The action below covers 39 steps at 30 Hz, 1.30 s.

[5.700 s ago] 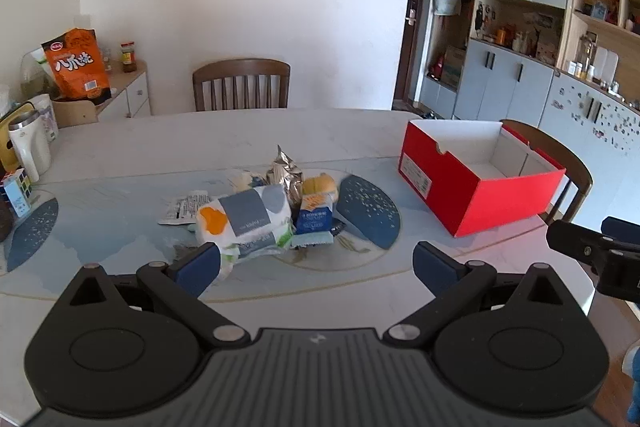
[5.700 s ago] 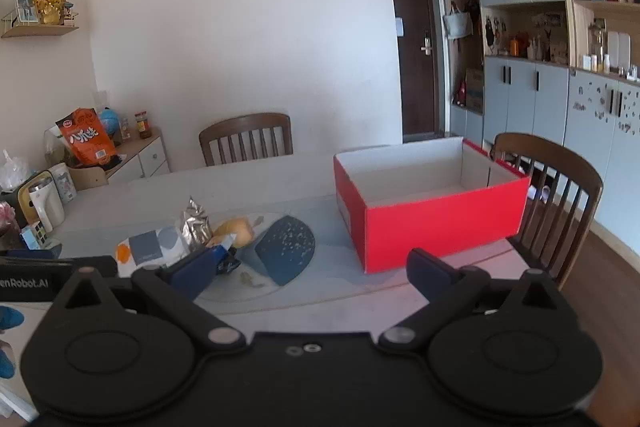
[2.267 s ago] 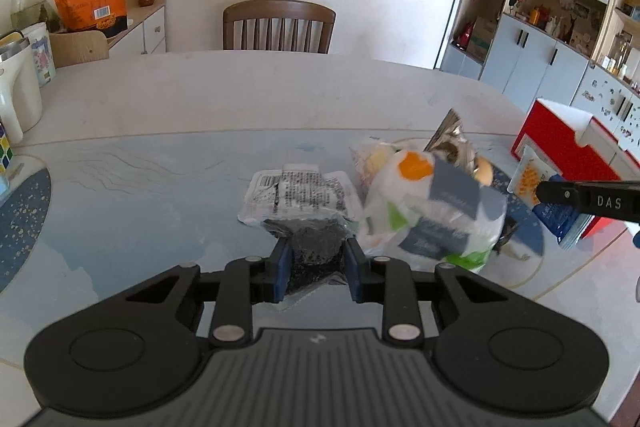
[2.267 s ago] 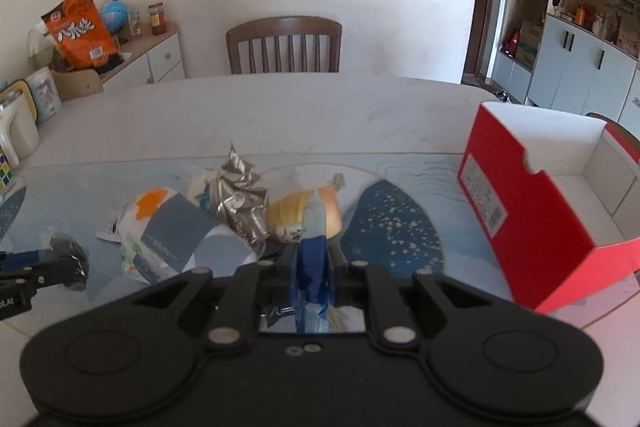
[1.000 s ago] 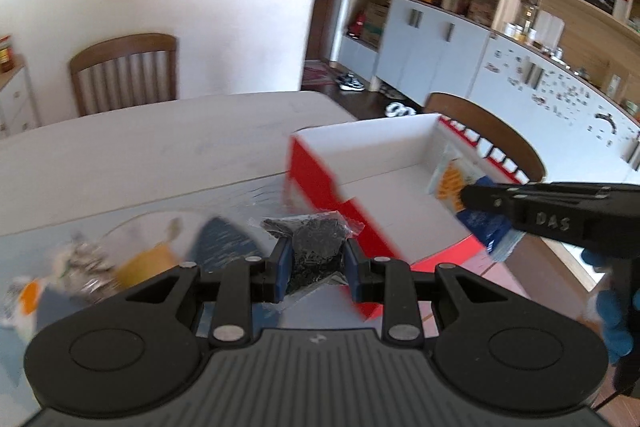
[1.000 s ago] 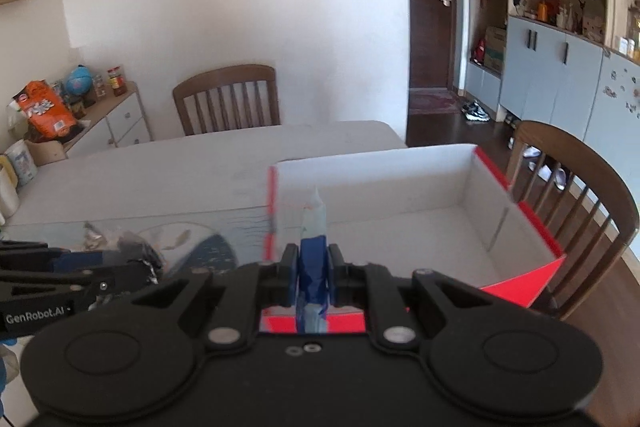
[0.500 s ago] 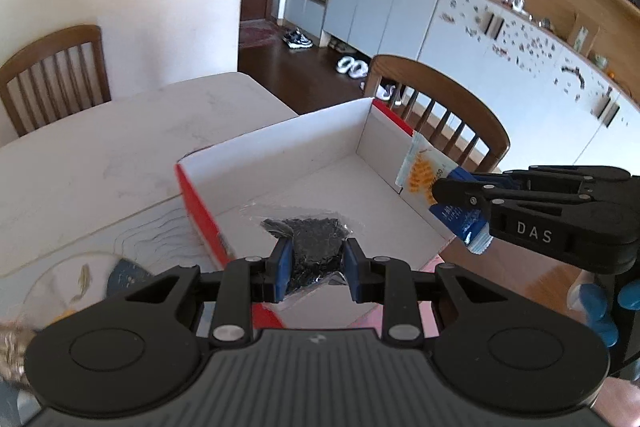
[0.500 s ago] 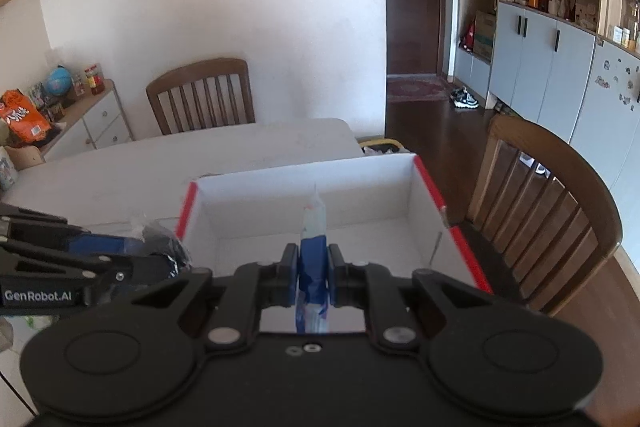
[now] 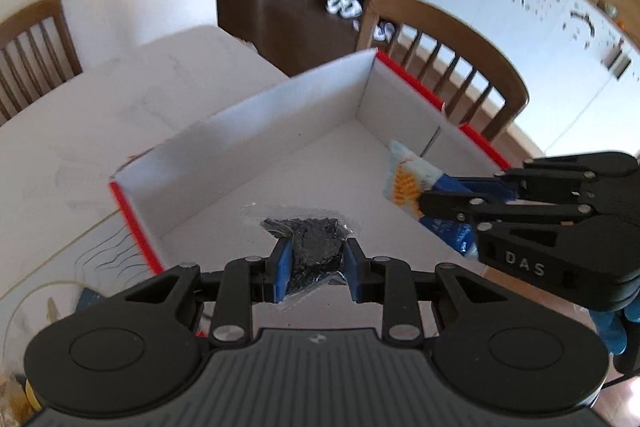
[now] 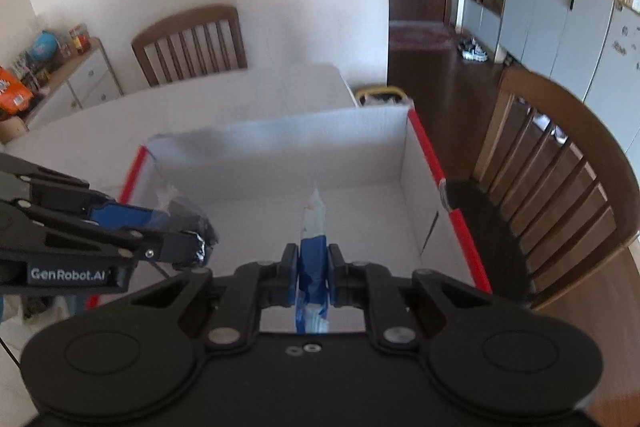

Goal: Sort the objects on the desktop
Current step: 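Carry the black packet and blue snack into the red shoebox with both grippers, then open both grippers to drop the packets into the shoebox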

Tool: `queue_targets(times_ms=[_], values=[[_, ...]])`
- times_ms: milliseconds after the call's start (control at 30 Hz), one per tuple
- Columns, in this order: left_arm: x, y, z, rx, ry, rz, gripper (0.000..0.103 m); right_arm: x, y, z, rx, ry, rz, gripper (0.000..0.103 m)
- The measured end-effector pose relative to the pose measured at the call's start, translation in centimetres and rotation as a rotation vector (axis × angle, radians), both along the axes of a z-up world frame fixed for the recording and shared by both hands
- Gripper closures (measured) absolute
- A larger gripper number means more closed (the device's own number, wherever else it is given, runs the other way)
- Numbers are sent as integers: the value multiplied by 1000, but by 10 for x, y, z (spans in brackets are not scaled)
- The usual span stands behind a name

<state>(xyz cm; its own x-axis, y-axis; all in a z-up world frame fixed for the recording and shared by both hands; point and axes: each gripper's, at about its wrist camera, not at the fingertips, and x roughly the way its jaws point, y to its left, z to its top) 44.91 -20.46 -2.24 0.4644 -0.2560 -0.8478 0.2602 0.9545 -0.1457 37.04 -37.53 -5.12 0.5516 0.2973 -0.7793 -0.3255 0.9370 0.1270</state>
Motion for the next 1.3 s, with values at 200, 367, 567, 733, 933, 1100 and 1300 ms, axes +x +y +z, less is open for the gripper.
queue_targets(times_ms=[200,367,567,733,933,1100,1300], values=[[18,-14,-23,69,58,-32,76,25,-1,-20,-16,48,-36,89],[22,-23,-38,125,75,-68,76,36,-3,-36,-1,93,-59,89],[27,-23,-52,143,111,-76,76,40,-2,-53,-7,137,-54,89],[31,-23,-57,138,131,-85,76,42,-5,-58,-1,148,-50,89],[34,-23,-64,133,165,-90,76,45,-6,-60,-6,162,-41,88],[35,-26,-73,128,196,-93,76,46,-7,-59,-18,163,-32,82],[37,-29,-73,124,207,-69,76,45,-13,-53,-5,152,-28,76]])
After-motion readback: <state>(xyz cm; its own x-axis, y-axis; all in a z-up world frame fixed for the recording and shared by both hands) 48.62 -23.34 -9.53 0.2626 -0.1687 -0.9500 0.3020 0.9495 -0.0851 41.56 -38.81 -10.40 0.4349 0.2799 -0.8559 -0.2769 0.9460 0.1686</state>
